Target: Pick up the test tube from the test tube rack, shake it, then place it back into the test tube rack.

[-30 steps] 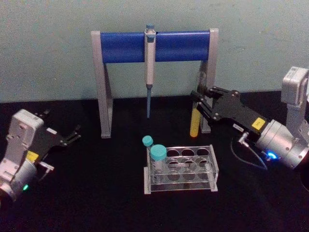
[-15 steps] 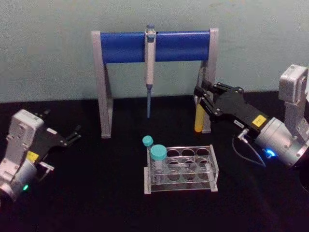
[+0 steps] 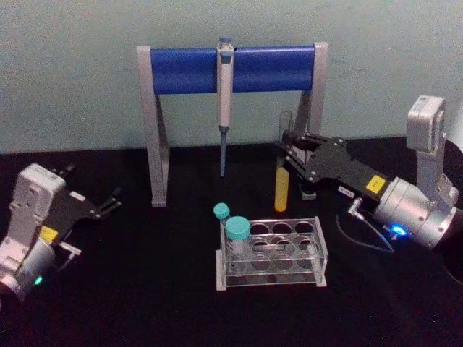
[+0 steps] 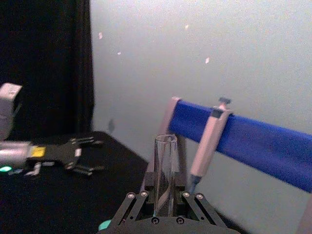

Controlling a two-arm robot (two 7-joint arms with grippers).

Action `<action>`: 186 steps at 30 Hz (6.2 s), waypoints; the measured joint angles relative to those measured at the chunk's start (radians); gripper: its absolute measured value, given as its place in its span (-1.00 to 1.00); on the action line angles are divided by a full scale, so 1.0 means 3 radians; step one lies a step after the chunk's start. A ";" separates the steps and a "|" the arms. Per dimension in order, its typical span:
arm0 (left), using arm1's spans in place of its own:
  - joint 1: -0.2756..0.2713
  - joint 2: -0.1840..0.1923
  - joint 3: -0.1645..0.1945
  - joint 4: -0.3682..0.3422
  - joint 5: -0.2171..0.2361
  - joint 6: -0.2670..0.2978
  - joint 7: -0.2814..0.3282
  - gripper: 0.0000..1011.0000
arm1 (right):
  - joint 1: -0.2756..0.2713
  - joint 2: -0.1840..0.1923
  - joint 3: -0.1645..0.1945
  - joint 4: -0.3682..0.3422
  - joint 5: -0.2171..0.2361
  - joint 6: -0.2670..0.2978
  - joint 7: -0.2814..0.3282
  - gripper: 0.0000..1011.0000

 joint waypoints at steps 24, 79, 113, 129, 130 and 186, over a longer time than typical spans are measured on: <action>0.0000 0.0000 0.0000 0.0000 0.0000 0.0000 0.0000 0.98 | -0.0176 0.0498 -0.0078 -0.0667 -0.0882 0.0437 -0.0821 -0.55; 0.0000 0.0000 0.0000 0.0000 0.0000 0.0000 0.0000 0.98 | -0.0121 0.0541 0.0021 -0.0419 0.0009 0.0262 -0.0315 -0.55; 0.0000 0.0000 0.0000 0.0000 0.0000 0.0000 0.0000 0.98 | 0.0069 0.0357 -0.0144 -0.0168 0.0399 0.0157 0.0438 -0.55; 0.0000 0.0000 0.0000 0.0000 0.0000 0.0000 0.0000 0.98 | -0.0102 0.0672 -0.0025 -0.0411 0.0204 0.0222 -0.0057 -0.55; 0.0000 0.0000 0.0000 0.0000 0.0000 0.0000 0.0000 0.98 | -0.0102 0.0665 -0.0024 -0.0412 0.0172 0.0220 -0.0089 -0.55; 0.0000 0.0000 0.0000 0.0000 0.0000 0.0000 0.0000 0.98 | 0.0016 0.0291 -0.0110 0.0167 0.0539 -0.0166 0.0449 -0.55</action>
